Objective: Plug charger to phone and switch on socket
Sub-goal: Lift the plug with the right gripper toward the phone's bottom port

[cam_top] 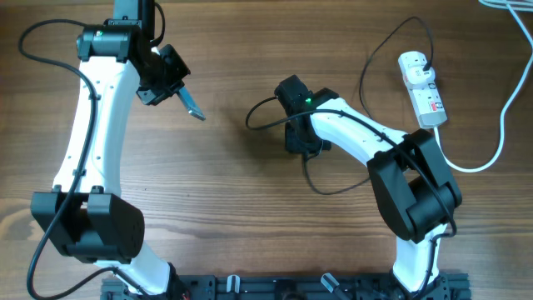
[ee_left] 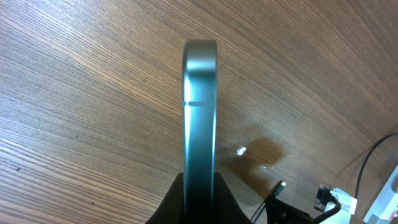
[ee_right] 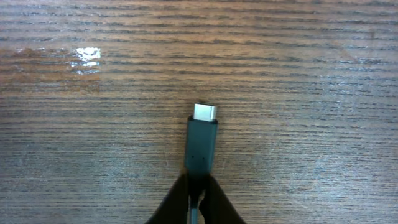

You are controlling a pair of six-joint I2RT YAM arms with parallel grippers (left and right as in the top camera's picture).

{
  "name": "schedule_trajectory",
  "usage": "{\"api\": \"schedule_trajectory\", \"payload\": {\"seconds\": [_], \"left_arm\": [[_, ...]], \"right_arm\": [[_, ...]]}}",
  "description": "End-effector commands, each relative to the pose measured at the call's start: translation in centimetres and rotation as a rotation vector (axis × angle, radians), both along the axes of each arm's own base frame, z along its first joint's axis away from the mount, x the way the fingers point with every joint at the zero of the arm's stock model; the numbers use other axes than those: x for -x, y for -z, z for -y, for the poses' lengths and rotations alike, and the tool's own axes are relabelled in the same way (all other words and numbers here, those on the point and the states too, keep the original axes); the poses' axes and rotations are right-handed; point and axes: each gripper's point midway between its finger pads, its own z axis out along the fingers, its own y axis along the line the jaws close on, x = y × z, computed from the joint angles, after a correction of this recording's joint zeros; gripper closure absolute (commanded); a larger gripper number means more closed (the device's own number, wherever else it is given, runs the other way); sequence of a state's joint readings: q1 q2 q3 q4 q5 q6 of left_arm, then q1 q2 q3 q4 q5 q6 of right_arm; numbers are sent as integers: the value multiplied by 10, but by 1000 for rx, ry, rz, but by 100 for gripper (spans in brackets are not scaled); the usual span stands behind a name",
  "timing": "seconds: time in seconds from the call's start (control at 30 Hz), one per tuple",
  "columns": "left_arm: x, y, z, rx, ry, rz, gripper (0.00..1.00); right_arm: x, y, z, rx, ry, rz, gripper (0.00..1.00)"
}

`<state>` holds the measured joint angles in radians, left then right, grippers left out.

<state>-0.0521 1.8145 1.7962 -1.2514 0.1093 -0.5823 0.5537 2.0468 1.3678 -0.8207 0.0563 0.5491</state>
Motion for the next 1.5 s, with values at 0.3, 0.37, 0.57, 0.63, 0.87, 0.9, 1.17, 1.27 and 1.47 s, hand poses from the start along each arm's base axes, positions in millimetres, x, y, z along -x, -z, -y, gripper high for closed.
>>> {"api": "schedule_trajectory", "payload": {"seconds": [0.3, 0.37, 0.57, 0.63, 0.87, 0.9, 1.17, 1.27, 1.47], "left_arm": [[-2, -6, 18, 90, 86, 25, 96], [-4, -11, 34, 161, 182, 57, 96], [-13, -47, 87, 457, 388, 203, 96], [-17, -57, 95, 510, 418, 245, 96], [-17, -78, 113, 638, 489, 306, 96], [-15, -88, 121, 691, 523, 328, 96], [-4, -104, 165, 767, 667, 374, 96], [2, -105, 178, 771, 705, 372, 96], [3, -99, 178, 739, 706, 363, 96]], "right_arm": [[-2, -2, -2, 1, -8, -14, 96], [-4, -21, -8, -28, -40, -10, 96], [21, -109, -44, -286, -200, -34, 96], [33, -137, -54, -385, -252, -22, 96], [63, -237, -66, -625, -393, 150, 96], [68, -251, -70, -671, -418, 179, 96], [78, -260, -80, -673, -420, 198, 96], [76, -261, -85, -663, -412, 219, 96], [61, -255, -71, -566, -333, 272, 96]]}}
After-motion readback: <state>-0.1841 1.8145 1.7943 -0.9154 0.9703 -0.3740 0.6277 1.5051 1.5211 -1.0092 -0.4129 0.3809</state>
